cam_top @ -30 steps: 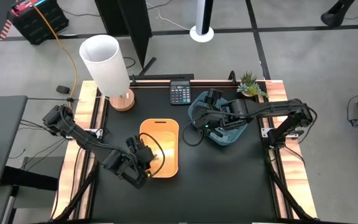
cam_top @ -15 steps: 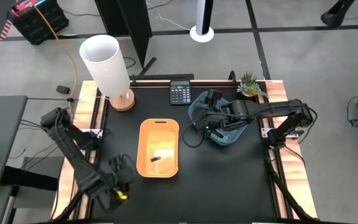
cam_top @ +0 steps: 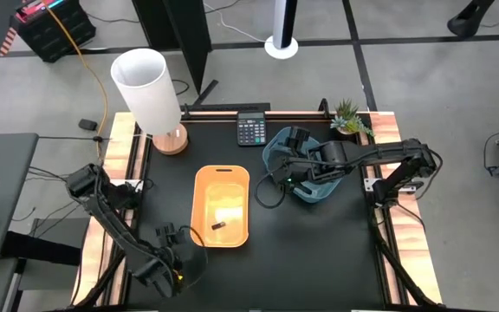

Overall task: Sort batteries
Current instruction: Put the right black battery into the yellow bin

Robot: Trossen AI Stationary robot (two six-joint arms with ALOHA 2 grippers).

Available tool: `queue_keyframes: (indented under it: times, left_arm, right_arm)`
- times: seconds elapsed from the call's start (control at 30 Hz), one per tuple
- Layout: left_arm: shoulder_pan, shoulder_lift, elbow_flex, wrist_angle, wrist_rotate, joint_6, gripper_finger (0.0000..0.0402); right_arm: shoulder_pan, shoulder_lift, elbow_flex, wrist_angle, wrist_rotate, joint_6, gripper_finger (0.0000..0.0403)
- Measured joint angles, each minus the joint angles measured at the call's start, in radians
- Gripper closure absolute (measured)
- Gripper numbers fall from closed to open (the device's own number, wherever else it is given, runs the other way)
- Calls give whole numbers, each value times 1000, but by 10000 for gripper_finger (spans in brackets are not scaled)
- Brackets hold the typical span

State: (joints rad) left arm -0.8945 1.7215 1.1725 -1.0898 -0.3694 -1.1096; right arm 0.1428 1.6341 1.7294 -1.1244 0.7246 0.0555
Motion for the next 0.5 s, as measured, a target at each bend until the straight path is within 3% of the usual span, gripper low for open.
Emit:
queue_keyframes:
  times: [0.17,0.5]
  left_arm:
    - [27,42,0,33,86,124,221]
    - [33,47,-6,-13,103,223,221]
  right_arm:
    - [16,0,0,-2,0,3,133]
    - [34,0,0,-36,0,31,133]
